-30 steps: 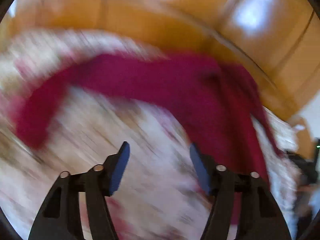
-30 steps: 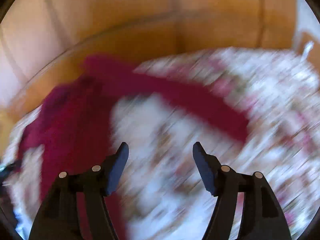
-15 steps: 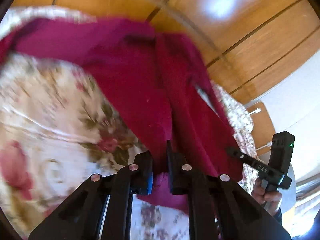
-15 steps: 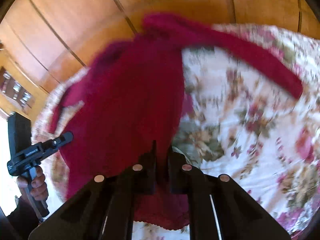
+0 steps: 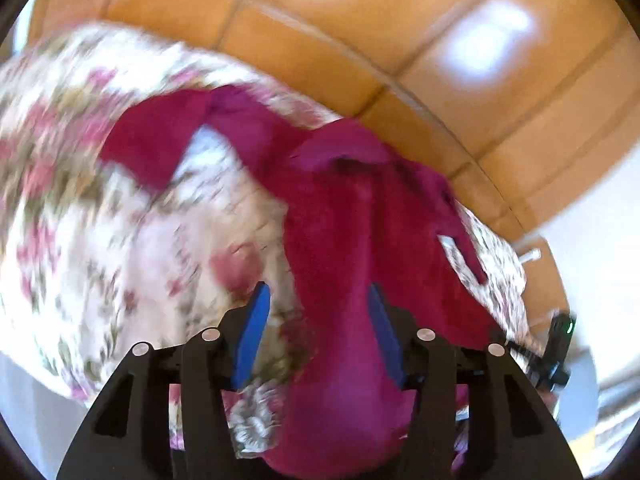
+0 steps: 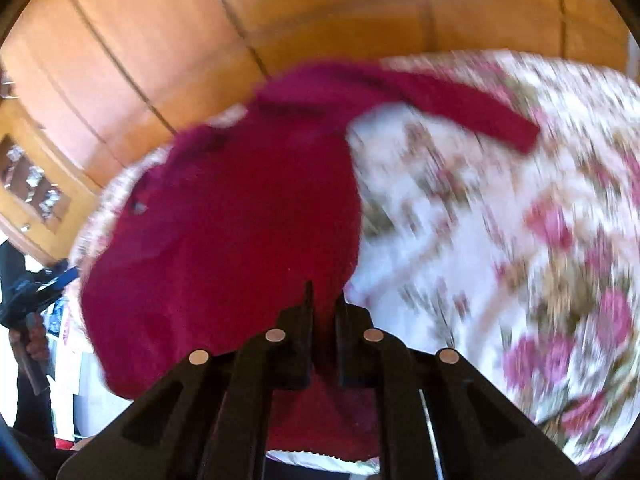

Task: Fold small clothes
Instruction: 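Shake out the held maroon sweater with both grippers and lay it flat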

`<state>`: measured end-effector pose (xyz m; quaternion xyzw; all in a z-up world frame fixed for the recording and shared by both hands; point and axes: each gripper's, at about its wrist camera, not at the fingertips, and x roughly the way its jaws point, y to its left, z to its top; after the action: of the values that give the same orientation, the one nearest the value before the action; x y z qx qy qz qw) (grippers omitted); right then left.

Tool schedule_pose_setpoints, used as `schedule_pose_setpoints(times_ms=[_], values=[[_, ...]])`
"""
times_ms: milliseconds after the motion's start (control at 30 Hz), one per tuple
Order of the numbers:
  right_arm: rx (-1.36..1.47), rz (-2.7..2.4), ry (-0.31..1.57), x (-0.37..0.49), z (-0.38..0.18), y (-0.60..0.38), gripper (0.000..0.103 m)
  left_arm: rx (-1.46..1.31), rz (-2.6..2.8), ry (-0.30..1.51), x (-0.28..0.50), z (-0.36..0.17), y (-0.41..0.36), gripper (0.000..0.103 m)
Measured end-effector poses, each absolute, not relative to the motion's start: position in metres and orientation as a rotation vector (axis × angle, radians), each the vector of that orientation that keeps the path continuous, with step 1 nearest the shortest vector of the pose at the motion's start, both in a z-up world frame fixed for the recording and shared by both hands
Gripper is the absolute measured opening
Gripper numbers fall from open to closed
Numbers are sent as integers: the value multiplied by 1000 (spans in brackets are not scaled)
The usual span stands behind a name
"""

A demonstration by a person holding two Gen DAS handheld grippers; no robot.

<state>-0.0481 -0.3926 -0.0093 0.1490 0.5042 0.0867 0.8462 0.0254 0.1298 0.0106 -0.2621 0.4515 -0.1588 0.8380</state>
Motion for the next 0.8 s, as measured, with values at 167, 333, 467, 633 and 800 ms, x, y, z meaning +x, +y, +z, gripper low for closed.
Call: schedule_pose_setpoints(times_ms=[167,333,467,633,800], values=[[307,121,1130,-56,-45,-397,7,-613,-344,1012,9,-35,135,50],[255,110,1137,-56,-47,-389,7,-595,-456,1083,-2,-63,99,33],[188,125,1124,-66,-33,-391,7,-487,-423,1070,1,-58,90,9],[174,97,1152,-71,-40,-388,10,-494,-325,1008,2,-50,127,35],[152,14,1033,-60,-15,-382,51,-449,-51,902,34,-28,174,53]])
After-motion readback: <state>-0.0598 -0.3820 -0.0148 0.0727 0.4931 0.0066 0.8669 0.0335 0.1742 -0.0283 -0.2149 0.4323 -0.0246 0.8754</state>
